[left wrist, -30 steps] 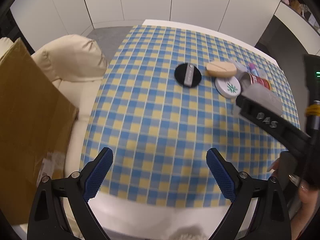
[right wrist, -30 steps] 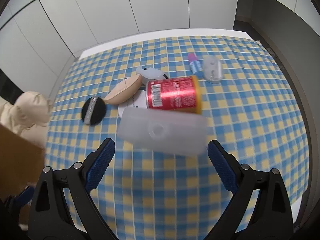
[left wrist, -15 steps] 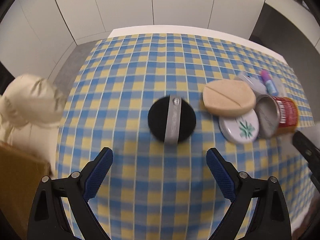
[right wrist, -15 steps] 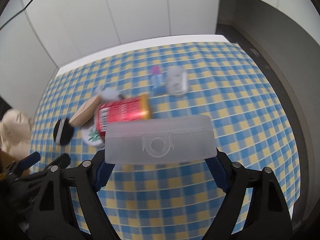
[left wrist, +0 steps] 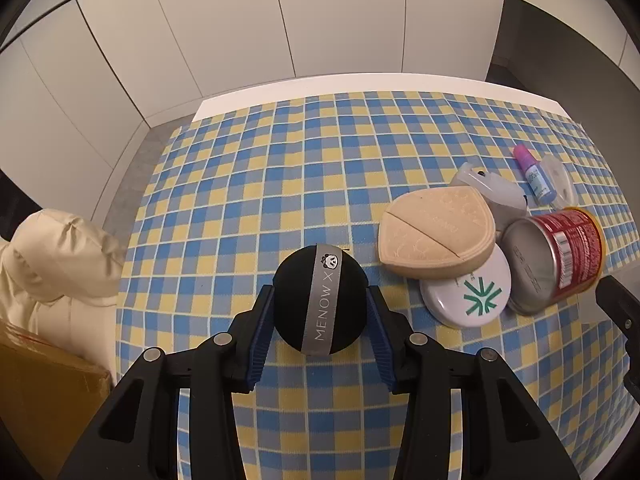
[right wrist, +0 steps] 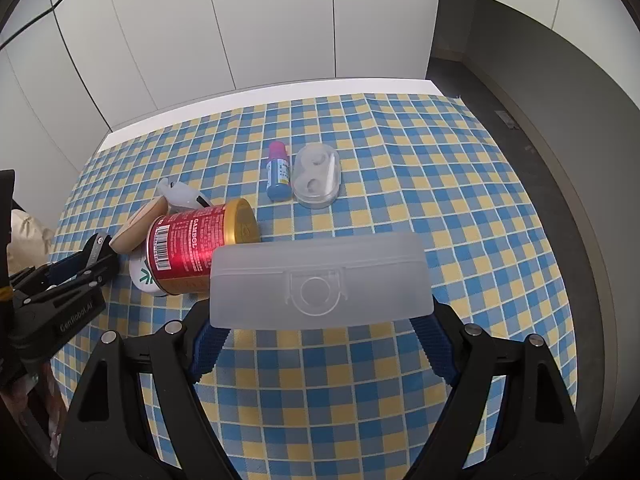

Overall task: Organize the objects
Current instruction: 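Lift the black puff case and clear plastic case up from the table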

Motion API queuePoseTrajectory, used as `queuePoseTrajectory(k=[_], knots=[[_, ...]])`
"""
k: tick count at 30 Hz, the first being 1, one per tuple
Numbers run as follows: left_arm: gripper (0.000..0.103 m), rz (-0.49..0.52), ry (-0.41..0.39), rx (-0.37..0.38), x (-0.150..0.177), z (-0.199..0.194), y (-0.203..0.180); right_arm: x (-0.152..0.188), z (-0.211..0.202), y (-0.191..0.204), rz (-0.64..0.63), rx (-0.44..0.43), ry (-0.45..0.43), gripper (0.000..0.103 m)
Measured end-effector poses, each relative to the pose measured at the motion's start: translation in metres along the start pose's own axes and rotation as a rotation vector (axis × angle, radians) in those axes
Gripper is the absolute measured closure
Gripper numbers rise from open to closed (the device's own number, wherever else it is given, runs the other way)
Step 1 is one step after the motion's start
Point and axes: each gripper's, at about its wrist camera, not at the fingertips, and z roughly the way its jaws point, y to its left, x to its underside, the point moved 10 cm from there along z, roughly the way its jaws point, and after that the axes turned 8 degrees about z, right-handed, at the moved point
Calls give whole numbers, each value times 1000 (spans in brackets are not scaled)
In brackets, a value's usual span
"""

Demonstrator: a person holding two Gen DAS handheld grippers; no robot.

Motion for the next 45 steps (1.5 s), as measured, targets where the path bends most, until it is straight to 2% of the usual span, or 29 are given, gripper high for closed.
queuePoseTrajectory(k=[13, 25, 34, 45], knots=[[59, -44, 7, -11, 11, -28, 21, -1, -9, 11, -53, 26, 8, 19], [59, -67, -38, -24, -16, -81, 32, -20, -50, 15, -84, 48, -1, 19], [59, -95, -56, -36, -35, -134, 46, -41, -105, 16, -99, 57, -28, 19], [58, -124, -146, -68, -73, -233, 69, -95, -200, 26, -98, 20, -113, 19]])
